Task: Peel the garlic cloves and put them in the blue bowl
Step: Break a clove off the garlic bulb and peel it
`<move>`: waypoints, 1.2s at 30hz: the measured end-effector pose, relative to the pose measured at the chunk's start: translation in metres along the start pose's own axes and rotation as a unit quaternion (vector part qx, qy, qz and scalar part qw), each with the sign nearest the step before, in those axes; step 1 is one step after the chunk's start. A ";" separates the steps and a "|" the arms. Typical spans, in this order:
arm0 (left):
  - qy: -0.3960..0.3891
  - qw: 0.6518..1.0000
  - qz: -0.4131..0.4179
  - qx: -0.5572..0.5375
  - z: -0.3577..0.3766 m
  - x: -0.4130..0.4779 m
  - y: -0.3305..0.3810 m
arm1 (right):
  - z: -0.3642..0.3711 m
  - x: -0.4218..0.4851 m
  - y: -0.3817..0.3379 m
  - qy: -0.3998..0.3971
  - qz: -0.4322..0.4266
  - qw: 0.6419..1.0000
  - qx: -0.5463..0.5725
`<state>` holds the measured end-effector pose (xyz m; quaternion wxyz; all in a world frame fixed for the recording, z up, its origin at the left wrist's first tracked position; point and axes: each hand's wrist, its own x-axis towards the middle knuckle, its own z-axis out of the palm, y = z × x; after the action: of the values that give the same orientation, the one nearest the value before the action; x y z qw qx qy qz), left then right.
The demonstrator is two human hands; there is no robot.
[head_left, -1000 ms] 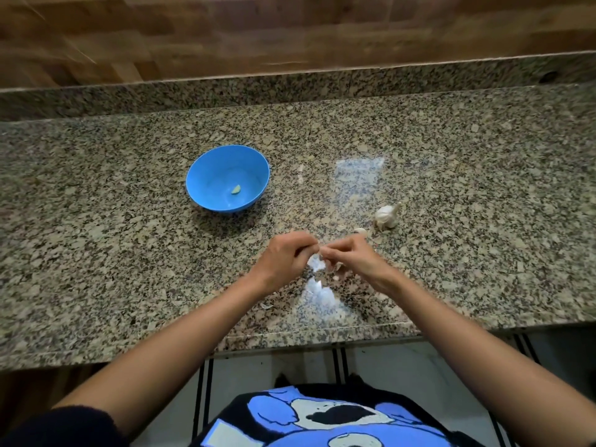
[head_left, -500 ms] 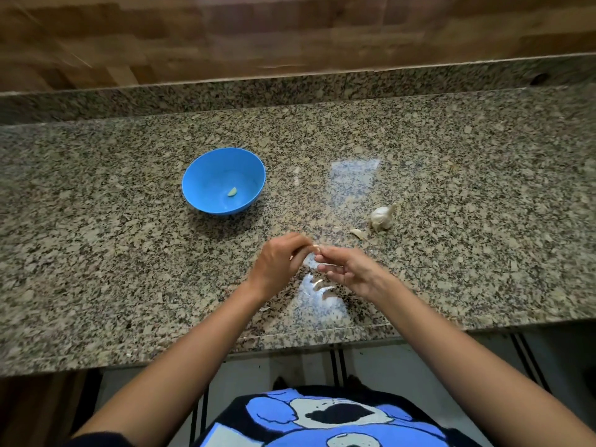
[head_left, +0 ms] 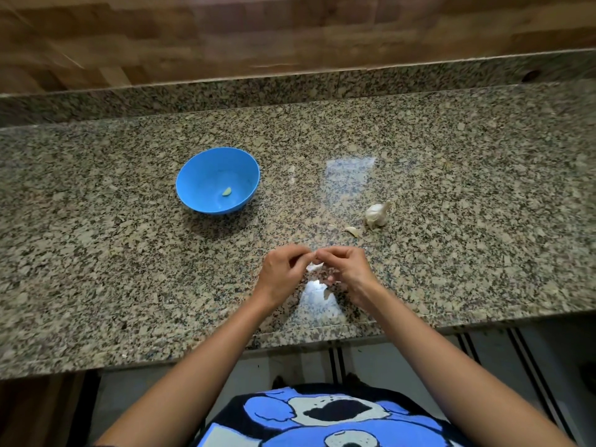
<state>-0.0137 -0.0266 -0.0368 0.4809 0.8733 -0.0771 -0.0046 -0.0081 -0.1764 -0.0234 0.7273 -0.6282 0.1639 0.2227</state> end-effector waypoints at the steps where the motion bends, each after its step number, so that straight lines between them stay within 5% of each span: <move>1: -0.011 0.993 -0.070 -0.094 -0.001 0.001 0.005 | -0.001 -0.001 0.000 -0.003 -0.013 1.000 0.003; 4: -0.038 0.933 -0.203 -0.296 -0.003 0.004 0.011 | -0.002 -0.003 -0.001 -0.005 -0.029 0.999 0.021; 10: -0.017 0.993 -0.074 -0.085 -0.007 0.003 0.011 | -0.001 -0.003 0.001 -0.015 -0.029 0.999 0.017; 16: -0.025 0.999 -0.019 -0.015 -0.009 0.003 0.013 | -0.005 0.001 0.000 -0.027 -0.036 0.999 -0.005; 21: 0.033 0.996 -0.062 -0.046 -0.010 0.016 0.014 | -0.004 -0.003 0.003 -0.042 -0.035 0.998 -0.015; 26: 0.000 0.990 -0.139 -0.020 -0.008 0.007 -0.010 | -0.010 0.002 0.000 -0.022 -0.071 0.997 -0.028; 30: 0.013 0.977 -0.141 -0.158 -0.002 -0.002 0.003 | -0.011 0.002 0.004 -0.014 -0.078 0.994 -0.072; 36: 0.024 0.977 -0.126 -0.168 0.005 -0.001 0.007 | -0.012 0.002 0.003 -0.058 -0.066 0.991 -0.100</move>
<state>-0.0158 -0.0341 -0.0335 0.6180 0.7826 0.0469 -0.0573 -0.0074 -0.1873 -0.0286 0.6821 -0.6931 0.0567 0.2260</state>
